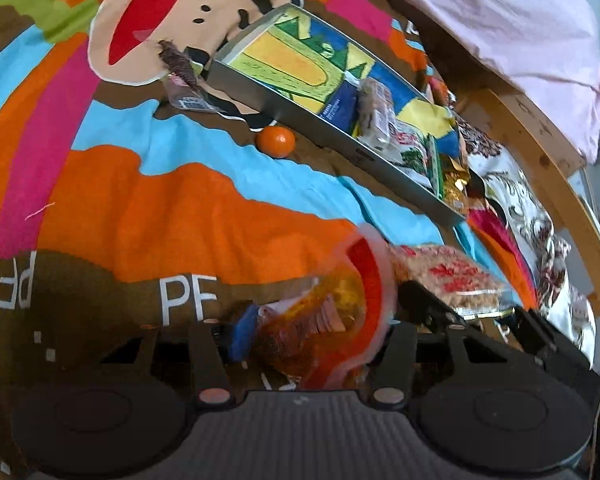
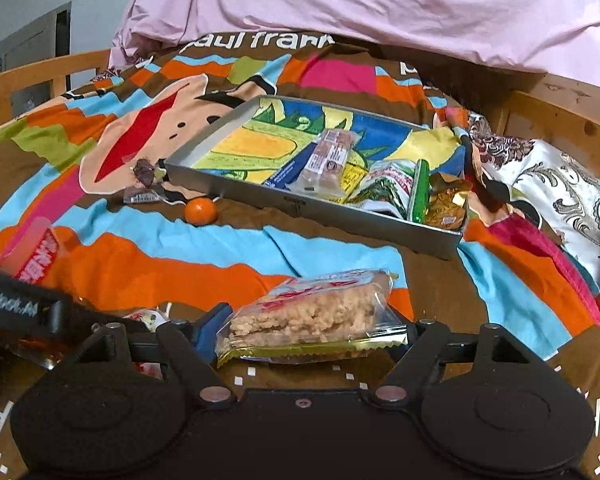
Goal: Organize snacks
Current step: 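Lift the orange bag with the left tool while the right tool lifts the rice cracker bag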
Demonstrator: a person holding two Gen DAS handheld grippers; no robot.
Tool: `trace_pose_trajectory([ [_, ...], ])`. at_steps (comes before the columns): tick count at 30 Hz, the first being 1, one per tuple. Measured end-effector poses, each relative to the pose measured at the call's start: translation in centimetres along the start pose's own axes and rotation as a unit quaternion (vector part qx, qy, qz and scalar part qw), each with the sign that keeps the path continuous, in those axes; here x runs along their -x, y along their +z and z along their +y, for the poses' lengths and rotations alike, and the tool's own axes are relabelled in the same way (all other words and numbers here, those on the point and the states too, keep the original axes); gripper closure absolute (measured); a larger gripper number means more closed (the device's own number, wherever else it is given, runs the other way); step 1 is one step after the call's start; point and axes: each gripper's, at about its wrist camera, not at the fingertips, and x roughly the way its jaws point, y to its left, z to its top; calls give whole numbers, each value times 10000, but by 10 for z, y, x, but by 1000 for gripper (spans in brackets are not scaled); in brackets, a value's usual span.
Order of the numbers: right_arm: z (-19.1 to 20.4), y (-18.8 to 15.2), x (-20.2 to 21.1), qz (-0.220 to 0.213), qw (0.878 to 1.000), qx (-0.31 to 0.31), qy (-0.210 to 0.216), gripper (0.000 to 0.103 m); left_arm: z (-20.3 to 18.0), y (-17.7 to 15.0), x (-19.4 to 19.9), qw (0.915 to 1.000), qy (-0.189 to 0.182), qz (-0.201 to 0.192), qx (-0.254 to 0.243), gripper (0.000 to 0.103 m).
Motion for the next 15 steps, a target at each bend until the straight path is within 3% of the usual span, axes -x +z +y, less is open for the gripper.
trace_pose_trajectory([
  [9, -10, -7, -15, 336, 9992, -237, 12, 24, -9, -15, 3, 9977, -42, 88, -663, 40],
  [15, -13, -6, -20, 317, 9989, -340, 22, 17, -6, -19, 6, 9962, -178, 104, -845, 40],
])
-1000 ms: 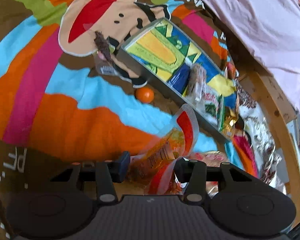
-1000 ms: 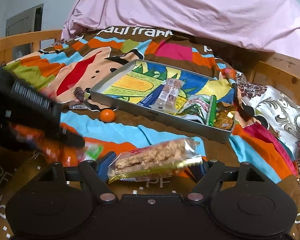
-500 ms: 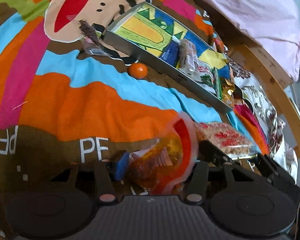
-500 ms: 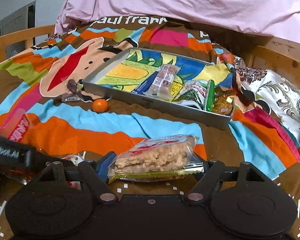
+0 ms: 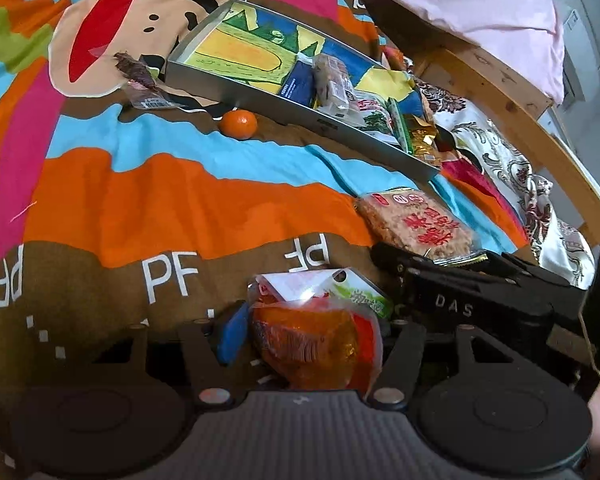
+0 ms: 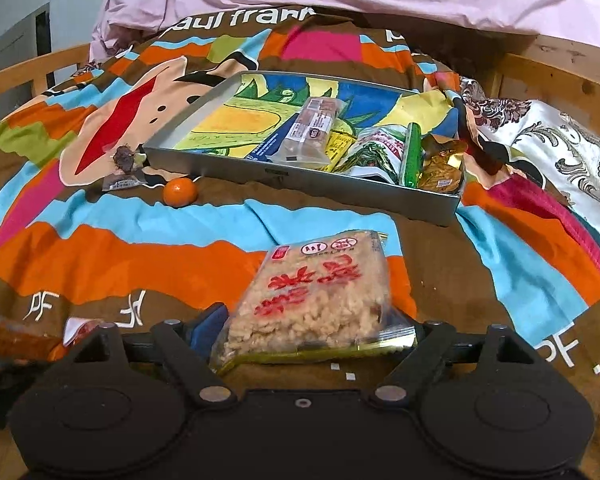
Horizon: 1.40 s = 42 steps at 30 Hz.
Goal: Organize snacks
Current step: 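Lift the orange bag with the left tool while the right tool lifts the rice cracker bag, then lower the orange bag into the tray with the left tool while the right tool lowers its bag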
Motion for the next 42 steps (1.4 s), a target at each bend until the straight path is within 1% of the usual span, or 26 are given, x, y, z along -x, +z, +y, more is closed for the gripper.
trace_pose_trajectory([
  [2, 0, 0, -3, 4, 10000, -18, 6, 16, 1, -1, 0, 10000, -56, 21, -61, 38],
  [3, 0, 0, -4, 9, 10000, -18, 2, 16, 0, -2, 0, 9999, -99, 43, -132, 34],
  [4, 0, 1, -6, 7, 10000, -23, 2, 21, -1, -3, 0, 9997, -130, 74, -210, 32],
  [5, 0, 1, -6, -5, 10000, -26, -19, 29, -3, -3, 0, 9994, -136, 100, -295, 29],
  [6, 0, 1, -6, -21, 10000, -20, -25, 32, -6, -4, 0, 9989, -108, 125, -432, 29],
  [8, 0, 2, -5, -39, 10000, 0, -54, 34, -12, -8, 0, 9975, -17, 142, -690, 30],
  [10, 1, 1, -4, -55, 10000, 43, -70, 36, -18, -11, 0, 9950, 202, 144, -972, 38],
  [11, 2, 1, -4, -58, 9999, 68, -79, 36, -21, -12, 0, 9933, 292, 157, -1104, 39],
  [13, 3, 1, -2, -87, 9998, 119, -105, 37, -25, -14, 2, 9916, 351, 155, -1237, 40],
  [15, 6, 0, 0, -125, 9996, 217, -151, 37, -26, -14, 3, 9910, 400, 138, -1266, 44],
  [23, 13, -1, 10, -313, 9976, 564, -266, 38, -30, -16, 7, 9907, 506, 9, -1262, 45],
  [29, 12, 1, 20, -554, 9962, 580, -326, 38, -32, -12, 17, 9919, 500, -321, -1121, 45],
  [31, 12, 3, 22, -627, 9959, 575, -323, 38, -33, -8, 21, 9915, 503, -477, -1100, 45],
  [36, 12, 5, 28, -844, 9944, 562, -300, 38, -37, 7, 23, 9919, 494, -717, -929, 45],
  [42, 4, 19, 36, -1173, 9922, 319, -260, 38, -45, 32, 20, 9903, 456, -1025, -820, 45],
])
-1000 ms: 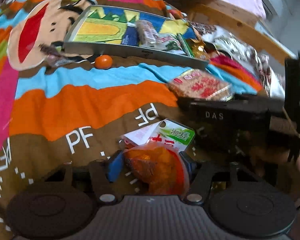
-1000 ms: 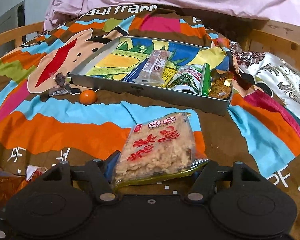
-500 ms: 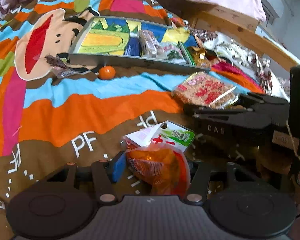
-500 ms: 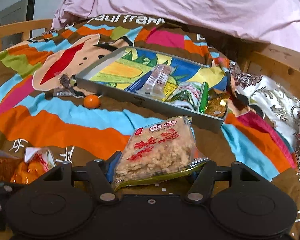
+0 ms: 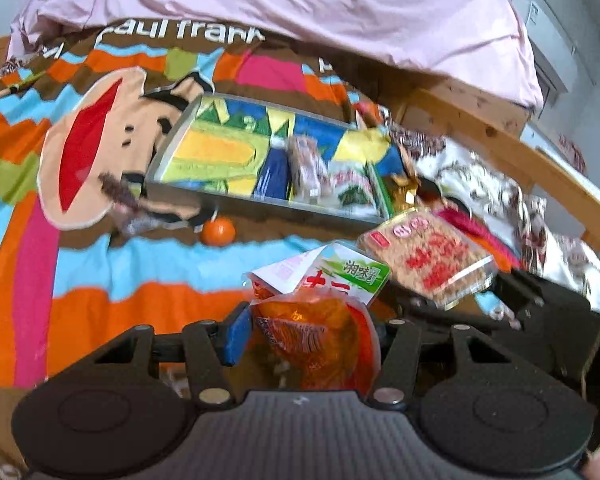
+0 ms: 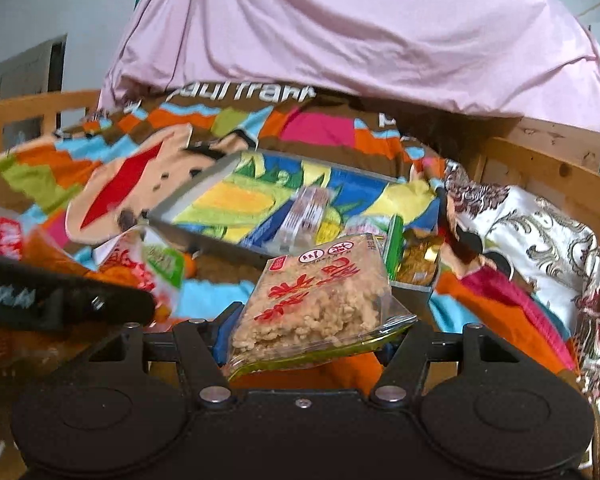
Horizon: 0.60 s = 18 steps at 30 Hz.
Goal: Organize snacks
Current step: 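Lower the orange bag into the tray with the left tool while the right tool lowers its bag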
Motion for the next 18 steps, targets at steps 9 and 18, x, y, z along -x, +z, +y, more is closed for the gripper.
trace_pose_trajectory([
  [9, -19, 35, -28, -562, 9983, 157, -51, 38, 4, 47, -32, 9982, 46, -258, 532, 45],
  [18, -60, 62, -103, -825, 9958, -372, -102, 38, 15, 118, -86, 9943, 434, -639, 734, 45],
])
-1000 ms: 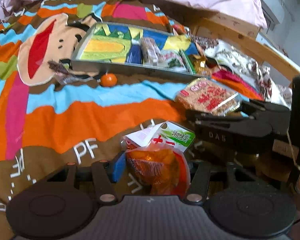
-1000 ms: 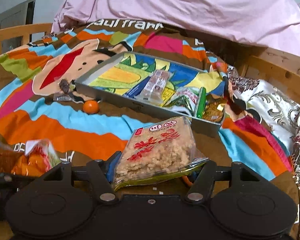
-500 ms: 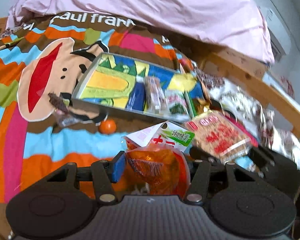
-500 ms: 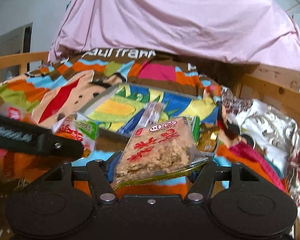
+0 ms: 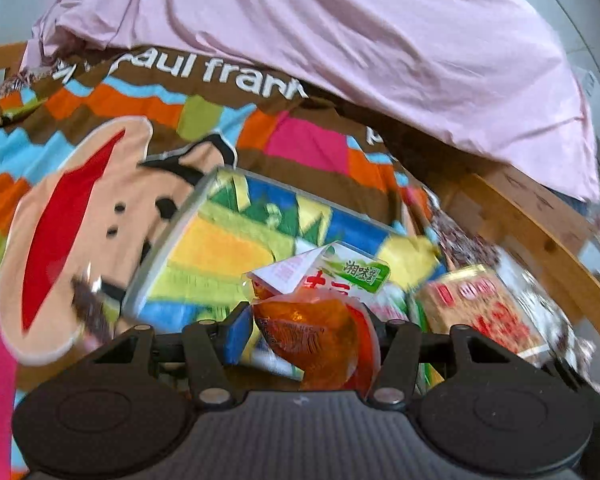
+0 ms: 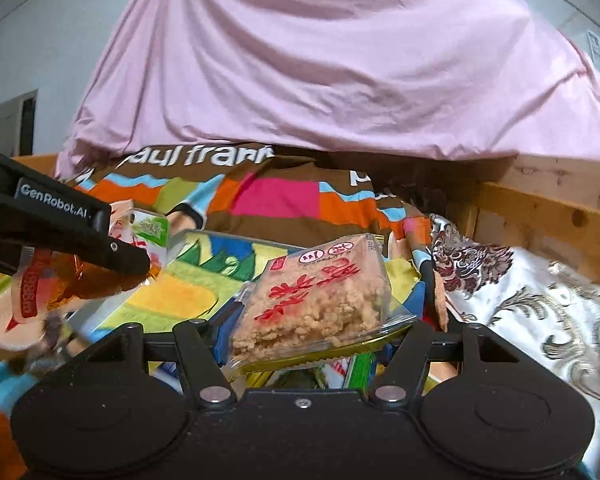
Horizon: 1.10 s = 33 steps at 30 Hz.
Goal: Organize snacks
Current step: 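Lower the orange bag into the tray with the left tool while the right tool lowers its bag, then open both tools and lift them away from the tray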
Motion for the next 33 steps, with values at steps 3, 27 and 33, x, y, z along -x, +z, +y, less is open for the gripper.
trace_pose_trajectory([
  [3, -6, 2, -26, -96, 9999, -68, 115, 42, 0, 17, -28, 9998, 130, 3, 138, 45],
  [27, -48, -20, -85, 73, 9918, -1275, 55, 18, 13, 19, -136, 9952, 688, 380, 575, 41],
  [33, -53, -14, -72, -243, 9895, -1422, -15, 12, 14, 21, -124, 9964, 638, 173, 538, 24],
])
